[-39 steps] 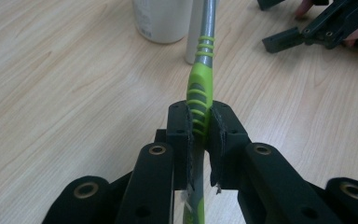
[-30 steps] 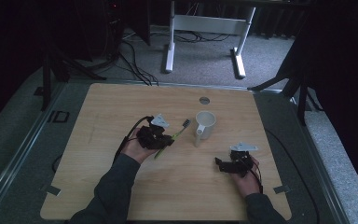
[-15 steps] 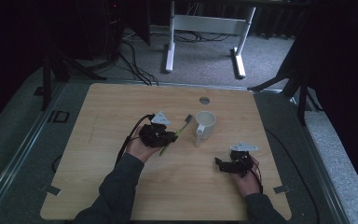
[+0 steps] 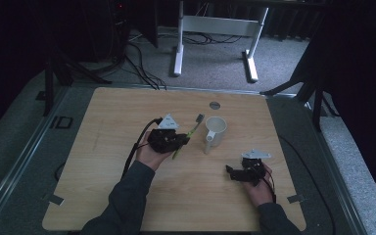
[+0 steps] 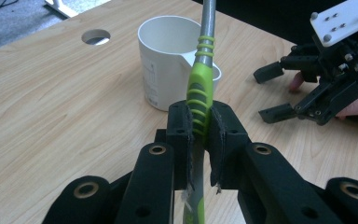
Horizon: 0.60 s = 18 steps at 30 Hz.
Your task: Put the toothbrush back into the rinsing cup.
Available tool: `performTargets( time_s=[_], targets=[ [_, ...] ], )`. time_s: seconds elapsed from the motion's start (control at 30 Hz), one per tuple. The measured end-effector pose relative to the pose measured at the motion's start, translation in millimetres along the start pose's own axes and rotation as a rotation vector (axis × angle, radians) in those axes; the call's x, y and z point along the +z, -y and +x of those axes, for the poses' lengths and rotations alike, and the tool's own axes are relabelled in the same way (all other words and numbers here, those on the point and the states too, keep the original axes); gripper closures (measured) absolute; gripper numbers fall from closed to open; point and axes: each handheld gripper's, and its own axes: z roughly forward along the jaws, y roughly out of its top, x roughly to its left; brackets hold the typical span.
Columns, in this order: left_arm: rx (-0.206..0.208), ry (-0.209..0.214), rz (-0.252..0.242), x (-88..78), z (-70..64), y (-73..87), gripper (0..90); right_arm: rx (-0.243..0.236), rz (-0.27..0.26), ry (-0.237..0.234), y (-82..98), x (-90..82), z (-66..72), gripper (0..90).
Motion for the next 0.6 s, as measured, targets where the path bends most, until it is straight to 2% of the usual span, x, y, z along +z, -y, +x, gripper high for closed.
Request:
performTargets(
  time_s=[0.37, 0.6],
  targets=[
    [-0.014, -0.005, -0.031, 5.0, -3.0, -2.3, 80.0, 0.0, 0.0, 0.0, 0.0, 0.0, 0.0, 16.3],
    [-0.024, -0.015, -0.069, 7.1, -5.6, -4.4, 80.0, 0.0, 0.0, 0.001, 0.0, 0.0, 0.0, 16.3]
  ],
)
